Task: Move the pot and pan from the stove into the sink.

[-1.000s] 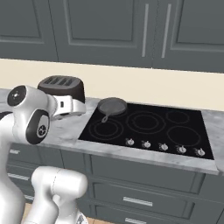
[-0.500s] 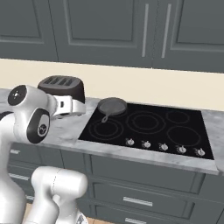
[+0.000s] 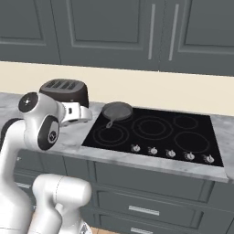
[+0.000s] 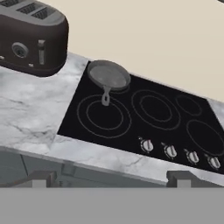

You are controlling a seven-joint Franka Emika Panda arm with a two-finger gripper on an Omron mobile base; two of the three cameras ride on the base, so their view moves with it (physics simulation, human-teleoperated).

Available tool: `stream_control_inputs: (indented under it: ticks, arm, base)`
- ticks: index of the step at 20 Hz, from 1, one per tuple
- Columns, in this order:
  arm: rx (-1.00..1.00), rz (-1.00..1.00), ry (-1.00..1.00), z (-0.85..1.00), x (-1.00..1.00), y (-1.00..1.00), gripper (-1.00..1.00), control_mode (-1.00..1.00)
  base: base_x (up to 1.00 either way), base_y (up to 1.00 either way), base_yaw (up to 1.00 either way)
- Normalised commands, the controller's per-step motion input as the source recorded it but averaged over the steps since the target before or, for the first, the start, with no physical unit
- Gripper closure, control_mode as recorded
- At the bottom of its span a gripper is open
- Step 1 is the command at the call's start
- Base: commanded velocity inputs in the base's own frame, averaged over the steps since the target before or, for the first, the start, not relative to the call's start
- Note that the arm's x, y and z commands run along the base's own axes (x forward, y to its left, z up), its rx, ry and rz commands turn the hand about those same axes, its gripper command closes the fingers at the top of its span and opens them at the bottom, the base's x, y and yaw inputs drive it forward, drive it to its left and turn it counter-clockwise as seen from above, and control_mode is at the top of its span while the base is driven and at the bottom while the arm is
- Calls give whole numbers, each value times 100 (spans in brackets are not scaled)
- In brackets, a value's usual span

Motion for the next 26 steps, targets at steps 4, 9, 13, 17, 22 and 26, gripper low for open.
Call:
stream_control_inputs:
  ticks: [4,9,13,17,22,26]
  arm:
    - [0,3,-2,-26,17,-1,-100,-100]
    - [1,0,-7,-27,24,-1,-100,-100]
    - [0,0,-9,-26,30,0,-100,-100]
    - [3,-1,-5,-25,34,0,-100,-100]
    - [11,-1,-1,-18,32,0,-100,-100]
    - [12,0,0,-2,26,-2,-100,-100]
  base:
    - [0,0,0]
    - [0,0,0]
    - [0,0,0]
    - [0,0,0]
    - [0,0,0]
    - [0,0,0]
